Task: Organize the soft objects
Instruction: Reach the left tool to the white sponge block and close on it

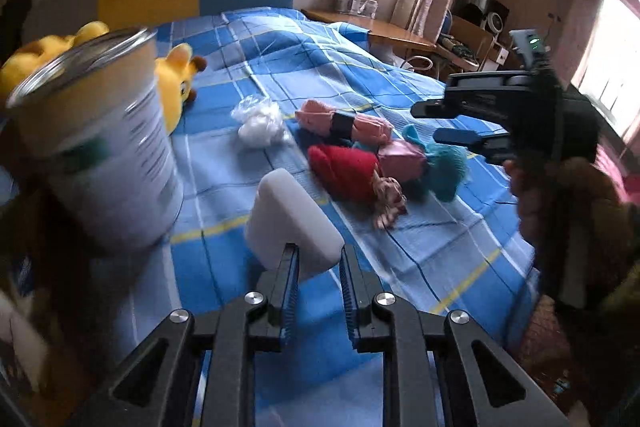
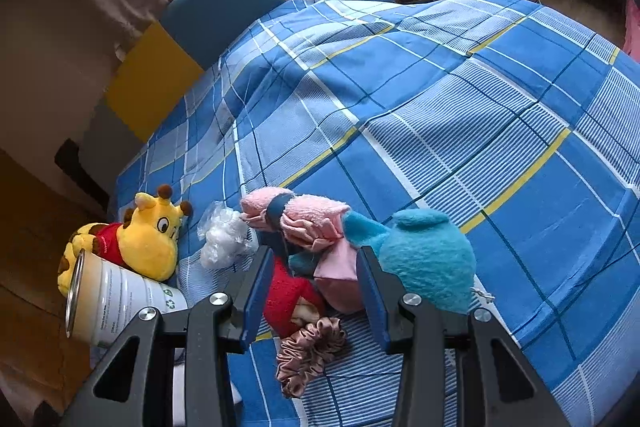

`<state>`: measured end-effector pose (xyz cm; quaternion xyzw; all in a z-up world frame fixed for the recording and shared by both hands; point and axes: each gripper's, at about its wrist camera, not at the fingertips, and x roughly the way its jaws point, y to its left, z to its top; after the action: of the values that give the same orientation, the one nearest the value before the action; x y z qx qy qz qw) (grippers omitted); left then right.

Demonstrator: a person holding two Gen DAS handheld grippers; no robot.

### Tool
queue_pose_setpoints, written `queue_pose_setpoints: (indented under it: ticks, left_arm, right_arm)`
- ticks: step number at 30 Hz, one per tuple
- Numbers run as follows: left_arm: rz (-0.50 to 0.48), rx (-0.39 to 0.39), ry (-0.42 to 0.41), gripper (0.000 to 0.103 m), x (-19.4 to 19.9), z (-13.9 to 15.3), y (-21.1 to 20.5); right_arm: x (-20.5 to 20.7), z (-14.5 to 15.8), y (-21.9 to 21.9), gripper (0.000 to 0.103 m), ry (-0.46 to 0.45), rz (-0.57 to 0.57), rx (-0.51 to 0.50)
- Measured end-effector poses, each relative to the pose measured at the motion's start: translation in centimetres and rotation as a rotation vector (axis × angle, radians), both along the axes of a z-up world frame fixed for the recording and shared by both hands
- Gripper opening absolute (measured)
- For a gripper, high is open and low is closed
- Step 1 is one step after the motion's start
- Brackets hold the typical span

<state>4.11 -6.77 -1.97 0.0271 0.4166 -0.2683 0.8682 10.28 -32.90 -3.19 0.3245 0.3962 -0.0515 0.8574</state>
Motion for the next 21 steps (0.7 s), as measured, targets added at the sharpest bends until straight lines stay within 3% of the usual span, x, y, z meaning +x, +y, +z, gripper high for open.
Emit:
queue_pose_setpoints:
  ticks: [2, 6, 8, 12, 14, 19, 21]
  left_arm:
    - [0.002, -0.028, 0.007, 0.021, -1.2, 0.6, 0.9]
    - [0.014, -0.014, 0.039, 0.025, -2.6, 0.3, 2.1]
    - [0.019, 0.004, 0.041, 0.042, -3.4, -0.2, 2.7]
    - [0.054, 0.018, 0.057, 0.049, -3.7, -0.4, 3.5]
    - [0.075, 0.017, 0.073, 0.058, -4.1, -0.3, 4.2]
    - [0.095, 0.062, 0.043, 0.062, -5.1, 0.7, 5.8]
    - [0.059, 0.097, 0.008, 0.064, -5.5, 1.3, 6.0]
  right_arm:
    - [0.0, -0.1, 0.0, 0.043, 0.006, -0.004, -0.005]
    - [-0.1, -0.2, -0.2, 0.043, 0.017, -0.015, -0.001]
    - [-0.1, -0.3, -0.3, 0.043, 0.022, -0.022, -0.001]
    - [0.0, -0.4, -0.1, 0.043, 0.034, -0.018, -0.021]
    - [0.0, -0.6, -0.1, 0.043, 0.043, -0.017, -0.022]
    - [-0.1, -0.6, -0.2, 0.043, 0.041, -0.018, -0.018]
    - [-0.1, -0.6, -0.1, 0.043, 0.042, -0.017, -0.019]
